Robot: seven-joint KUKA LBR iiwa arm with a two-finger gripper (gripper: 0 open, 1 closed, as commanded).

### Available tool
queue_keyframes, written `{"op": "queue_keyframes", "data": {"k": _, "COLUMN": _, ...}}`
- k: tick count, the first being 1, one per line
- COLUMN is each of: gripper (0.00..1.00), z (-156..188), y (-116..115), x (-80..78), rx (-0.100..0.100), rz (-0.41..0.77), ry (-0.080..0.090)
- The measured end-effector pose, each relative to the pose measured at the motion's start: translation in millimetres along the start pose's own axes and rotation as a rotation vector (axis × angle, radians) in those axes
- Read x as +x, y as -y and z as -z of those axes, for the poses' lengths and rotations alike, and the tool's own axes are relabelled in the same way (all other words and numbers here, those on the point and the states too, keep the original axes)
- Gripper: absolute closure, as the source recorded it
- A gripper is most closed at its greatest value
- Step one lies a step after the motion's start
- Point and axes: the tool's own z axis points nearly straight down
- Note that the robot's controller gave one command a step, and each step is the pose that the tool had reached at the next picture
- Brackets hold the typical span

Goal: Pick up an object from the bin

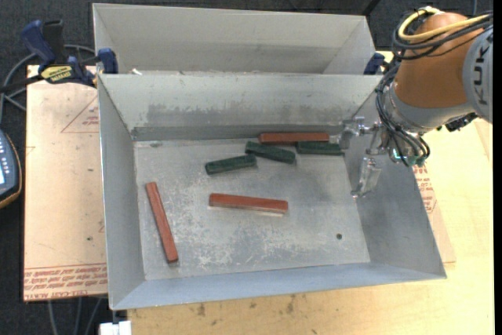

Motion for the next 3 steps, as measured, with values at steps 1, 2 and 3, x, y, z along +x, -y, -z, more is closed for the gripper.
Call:
{"op": "queue_keyframes", "data": {"k": 1, "gripper": 0.00, "z": -32, "y": -109, "x": -30.3, "rx": -0.004, "rz": -0.043, "ry": 0.008}}
{"op": "queue_keyframes", "data": {"k": 2, "gripper": 0.00, "z": -87, "y": -134, "x": 38.8, "rx": 0.000, "rz": -0.275, "ry": 0.000}}
{"op": "queue_keyframes", "data": {"k": 3, "gripper": 1.00, "z": -85, "y": -134, "x": 36.8, "rx": 0.000, "rz": -0.275, "ry": 0.006}}
